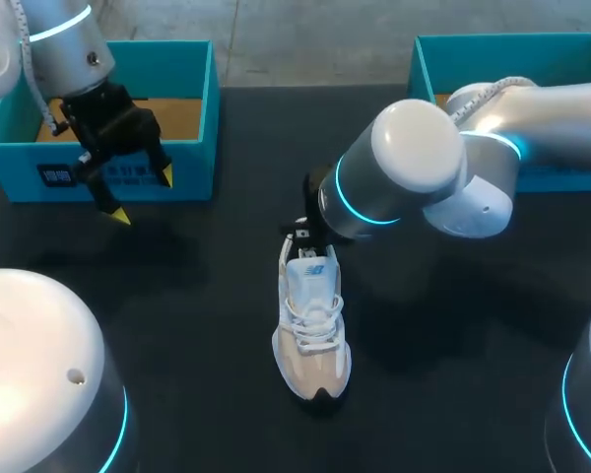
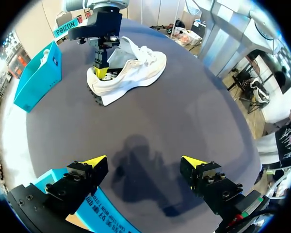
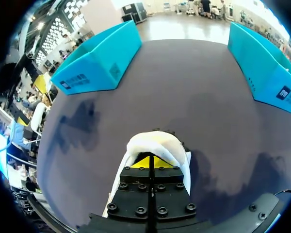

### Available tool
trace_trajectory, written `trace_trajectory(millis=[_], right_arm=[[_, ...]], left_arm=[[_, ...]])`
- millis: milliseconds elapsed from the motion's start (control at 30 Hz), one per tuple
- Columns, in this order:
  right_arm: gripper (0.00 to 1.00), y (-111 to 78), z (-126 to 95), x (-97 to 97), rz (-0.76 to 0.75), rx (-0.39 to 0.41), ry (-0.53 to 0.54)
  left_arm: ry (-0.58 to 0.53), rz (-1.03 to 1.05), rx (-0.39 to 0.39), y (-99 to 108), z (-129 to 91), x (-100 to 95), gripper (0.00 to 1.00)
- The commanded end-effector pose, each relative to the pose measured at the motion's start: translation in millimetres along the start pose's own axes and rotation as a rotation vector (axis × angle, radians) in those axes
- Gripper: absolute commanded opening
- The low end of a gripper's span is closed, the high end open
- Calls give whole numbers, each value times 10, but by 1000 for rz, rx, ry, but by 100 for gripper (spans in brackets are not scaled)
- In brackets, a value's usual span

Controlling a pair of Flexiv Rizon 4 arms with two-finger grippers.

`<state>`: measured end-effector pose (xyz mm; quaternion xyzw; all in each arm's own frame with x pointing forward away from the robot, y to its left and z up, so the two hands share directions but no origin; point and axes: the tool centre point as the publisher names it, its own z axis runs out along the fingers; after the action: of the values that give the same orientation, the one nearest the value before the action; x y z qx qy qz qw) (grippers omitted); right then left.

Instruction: Take the shoe out of the shoebox, open the shoe tongue, remove and reinsert the insole, then place the shoe into the shoebox

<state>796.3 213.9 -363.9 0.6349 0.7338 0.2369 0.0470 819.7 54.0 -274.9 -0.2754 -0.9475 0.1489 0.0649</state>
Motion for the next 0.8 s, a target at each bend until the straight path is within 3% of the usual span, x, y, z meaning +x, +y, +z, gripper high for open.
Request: trace_trajectory(millis=[33,433,633,800], right_arm=[[0,-23,178,35,6,1,-20],[0,-160,341,25,24,15,-6],[0,-131,-11,135,-12,-50,-94],[0,-79,-149,183,-33,-83,-161]], left_arm=[[3,0,1,7,-2,-14,100],[3,0,1,7,-2,-14,100],[3,0,1,7,-2,-14,100],[3,0,1,7,-2,-14,100]])
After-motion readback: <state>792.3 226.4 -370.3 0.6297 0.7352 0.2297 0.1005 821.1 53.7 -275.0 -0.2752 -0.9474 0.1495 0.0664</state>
